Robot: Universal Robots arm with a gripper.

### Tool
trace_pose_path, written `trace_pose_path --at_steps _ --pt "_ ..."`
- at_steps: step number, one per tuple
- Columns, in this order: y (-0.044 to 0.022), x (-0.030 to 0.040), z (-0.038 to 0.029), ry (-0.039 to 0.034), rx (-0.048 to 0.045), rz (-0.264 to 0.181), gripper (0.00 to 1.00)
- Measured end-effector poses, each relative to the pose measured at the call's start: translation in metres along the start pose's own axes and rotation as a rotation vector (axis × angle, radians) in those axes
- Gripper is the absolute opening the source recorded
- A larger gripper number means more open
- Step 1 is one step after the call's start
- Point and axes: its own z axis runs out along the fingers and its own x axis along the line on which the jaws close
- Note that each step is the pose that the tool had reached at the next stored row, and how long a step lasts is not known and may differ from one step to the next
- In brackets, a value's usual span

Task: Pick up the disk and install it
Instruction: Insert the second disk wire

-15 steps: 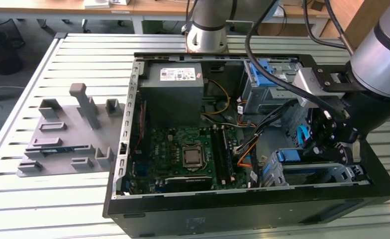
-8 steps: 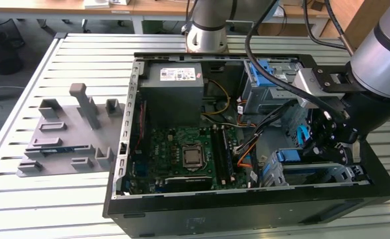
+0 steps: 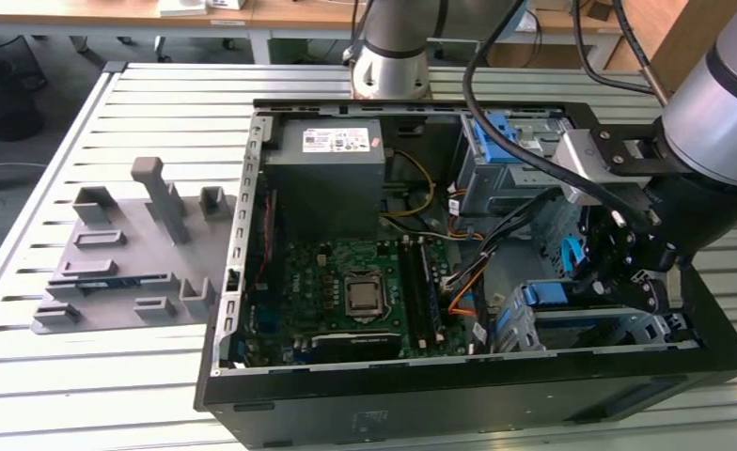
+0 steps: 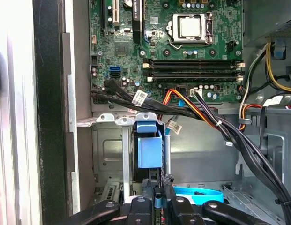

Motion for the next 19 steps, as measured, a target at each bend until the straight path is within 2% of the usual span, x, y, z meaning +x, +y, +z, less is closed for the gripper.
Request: trace_pose_path --at_steps 19 --pt "-0.0002 -0.0005 -0.008 0.0002 0.0 0.0 0.24"
